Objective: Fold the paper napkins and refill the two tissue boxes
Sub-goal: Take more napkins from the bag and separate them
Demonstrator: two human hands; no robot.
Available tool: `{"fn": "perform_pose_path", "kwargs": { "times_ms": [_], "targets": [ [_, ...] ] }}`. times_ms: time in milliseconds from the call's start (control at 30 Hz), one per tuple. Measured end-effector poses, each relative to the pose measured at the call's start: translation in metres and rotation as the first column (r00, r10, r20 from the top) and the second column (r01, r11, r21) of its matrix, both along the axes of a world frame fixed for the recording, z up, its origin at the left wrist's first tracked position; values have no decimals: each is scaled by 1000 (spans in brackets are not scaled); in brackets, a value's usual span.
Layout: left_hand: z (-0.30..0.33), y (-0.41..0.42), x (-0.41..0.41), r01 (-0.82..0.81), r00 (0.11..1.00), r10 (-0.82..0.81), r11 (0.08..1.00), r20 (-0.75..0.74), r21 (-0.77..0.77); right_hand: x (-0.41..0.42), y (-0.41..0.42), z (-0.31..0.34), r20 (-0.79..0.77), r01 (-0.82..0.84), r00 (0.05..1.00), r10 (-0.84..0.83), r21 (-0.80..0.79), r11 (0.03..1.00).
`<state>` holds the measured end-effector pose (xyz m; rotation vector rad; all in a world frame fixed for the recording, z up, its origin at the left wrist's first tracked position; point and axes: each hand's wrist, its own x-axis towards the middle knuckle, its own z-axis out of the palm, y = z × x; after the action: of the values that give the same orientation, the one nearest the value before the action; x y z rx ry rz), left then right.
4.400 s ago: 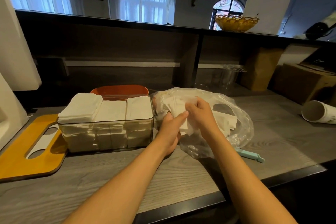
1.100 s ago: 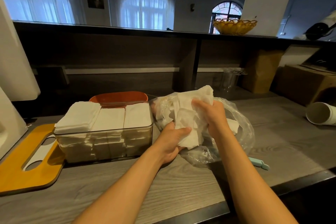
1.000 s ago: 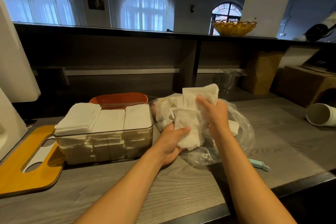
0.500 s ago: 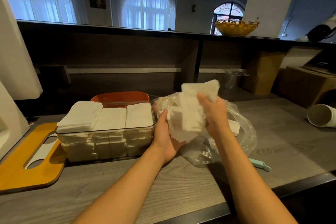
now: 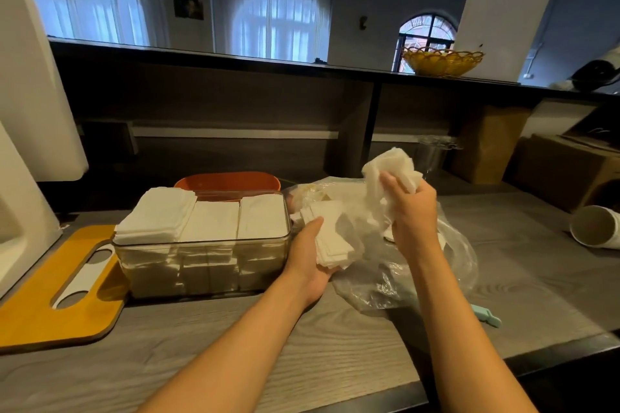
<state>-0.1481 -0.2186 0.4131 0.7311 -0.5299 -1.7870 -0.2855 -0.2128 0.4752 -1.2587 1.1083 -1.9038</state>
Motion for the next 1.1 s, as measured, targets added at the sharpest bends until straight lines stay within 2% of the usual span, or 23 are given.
{"fn": "perform_pose_path", "kwargs": {
  "times_ms": [67, 133, 200, 267, 300, 367, 433, 500, 567, 667, 833, 1000, 1033, 1100],
  "targets": [
    [0, -1, 2, 13, 1000, -14, 1000, -25, -10, -4, 2, 2, -64, -127, 989, 130, 57, 990],
    [-1, -2, 2, 38, 999, -38, 999, 6, -13, -8, 2, 0, -255, -198, 935, 245, 197, 960],
    [-2, -3, 1, 53, 998, -51, 998, 49, -38, -11, -2, -5, -476, -164, 814, 334, 363, 917],
    [0, 1, 0, 73, 992, -65, 995, 109, -68, -12, -4, -9, -548, -127, 740, 389, 454, 882],
    [1, 3, 0, 89, 986, -77, 993, 146, -78, -11, -4, -10, -557, -111, 736, 385, 462, 880],
    [-2, 3, -3, 78, 970, -51, 992, 239, -104, -11, -7, -12, -527, -67, 784, 328, 453, 889],
    [-7, 0, -7, 47, 953, -10, 992, 303, -117, -9, -8, -13, -419, -5, 885, 204, 429, 903],
    [-9, -2, -7, 8, 960, 17, 996, 278, -88, -8, -10, -14, -292, 85, 956, 25, 358, 930],
    [-8, -4, -5, -30, 983, 37, 999, 183, -38, -4, -10, -10, -159, 142, 982, -99, 288, 947],
    [-5, -4, -1, 9, 1000, -8, 1000, 27, -14, 12, -11, -8, -99, 37, 995, -3, 342, 939],
    [-7, -5, -1, 41, 999, -42, 995, -8, -94, 38, -18, -21, -172, 17, 980, 99, 569, 822],
    [-6, -3, -1, 76, 995, -71, 994, 72, -81, 25, -13, -19, 71, -212, 976, 207, 545, 811],
    [-6, -2, -1, 79, 993, -71, 994, 93, -78, 23, -11, -19, 59, -214, 974, 217, 547, 809],
    [-7, -3, -2, 60, 992, -50, 995, 120, -78, 21, -11, -19, -96, -116, 975, 203, 559, 821]
  ]
}}
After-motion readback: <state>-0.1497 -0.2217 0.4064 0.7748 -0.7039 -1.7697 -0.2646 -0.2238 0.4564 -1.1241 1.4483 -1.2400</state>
